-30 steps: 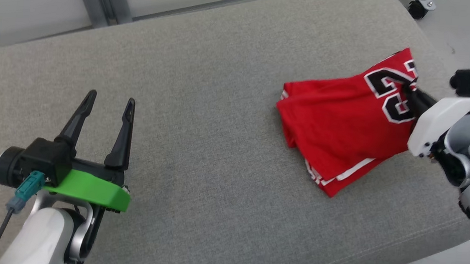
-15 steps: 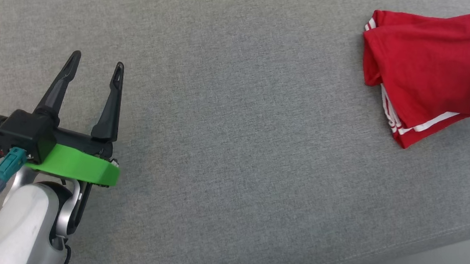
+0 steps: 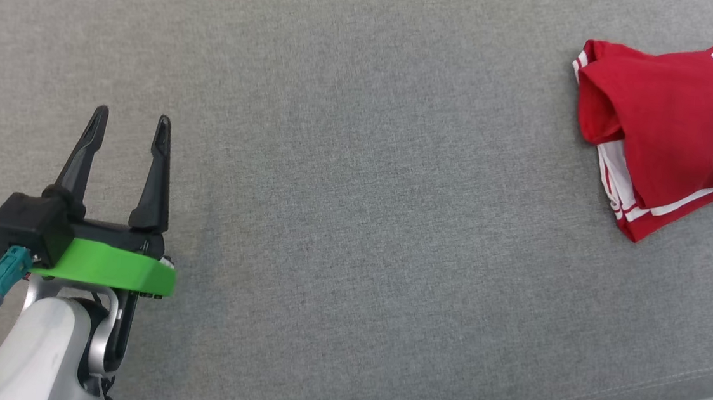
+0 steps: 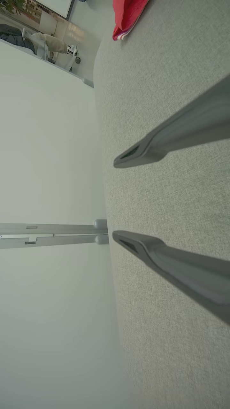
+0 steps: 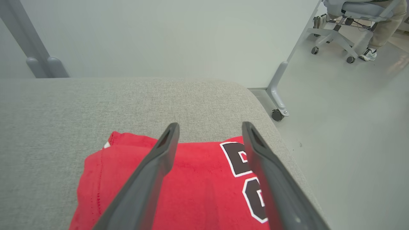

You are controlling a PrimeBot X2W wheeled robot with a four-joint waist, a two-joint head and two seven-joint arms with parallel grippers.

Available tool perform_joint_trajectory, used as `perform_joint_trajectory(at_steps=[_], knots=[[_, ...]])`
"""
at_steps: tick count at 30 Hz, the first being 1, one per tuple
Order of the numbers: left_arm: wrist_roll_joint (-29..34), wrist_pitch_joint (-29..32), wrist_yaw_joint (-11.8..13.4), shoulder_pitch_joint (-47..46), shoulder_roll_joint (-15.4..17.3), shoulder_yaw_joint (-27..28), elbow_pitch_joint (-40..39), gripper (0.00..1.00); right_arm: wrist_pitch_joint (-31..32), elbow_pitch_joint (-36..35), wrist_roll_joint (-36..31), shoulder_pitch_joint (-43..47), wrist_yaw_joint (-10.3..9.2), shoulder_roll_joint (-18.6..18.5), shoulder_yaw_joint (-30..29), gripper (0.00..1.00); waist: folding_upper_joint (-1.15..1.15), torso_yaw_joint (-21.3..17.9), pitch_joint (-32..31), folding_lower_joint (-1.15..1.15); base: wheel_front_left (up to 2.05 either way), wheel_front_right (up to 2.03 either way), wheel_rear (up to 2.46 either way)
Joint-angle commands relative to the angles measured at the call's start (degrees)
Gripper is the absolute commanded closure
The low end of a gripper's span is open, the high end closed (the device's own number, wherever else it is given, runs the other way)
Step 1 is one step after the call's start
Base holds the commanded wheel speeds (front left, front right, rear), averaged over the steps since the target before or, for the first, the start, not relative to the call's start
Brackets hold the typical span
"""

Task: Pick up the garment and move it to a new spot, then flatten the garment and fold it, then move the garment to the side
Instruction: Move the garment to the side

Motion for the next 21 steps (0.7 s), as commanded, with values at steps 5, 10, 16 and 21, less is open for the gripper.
perform_joint_trajectory(at_steps=[5,10,16,21], knots=[[-2.1,-1.8,1.0,4.3,-0.7,2.0,2.4,0.00,-0.6,-10.4,0.8,6.9,-0.10,0.2,0.9,0.00,0.00,1.4,-11.5,-0.01,0.00,0.00,0.00],[-3.9,-2.5,1.6,8.4,-1.1,3.6,4.2,0.00,-0.6,-18.4,-0.2,14.0,-0.10,1.0,-0.8,0.00,0.00,2.0,-17.1,-0.01,0.00,0.00,0.00],[-5.2,-3.1,2.4,12.8,-2.0,4.7,6.1,0.00,-0.6,-24.6,-2.9,23.1,-0.10,3.5,-5.2,0.00,0.00,2.6,-21.9,-0.01,0.00,0.00,0.00],[-5.1,-3.5,2.5,14.7,-2.7,5.3,6.8,0.00,-0.6,-28.2,-4.6,29.6,-0.10,5.3,-8.0,0.00,0.00,3.4,-23.4,-0.01,0.00,0.00,0.00]])
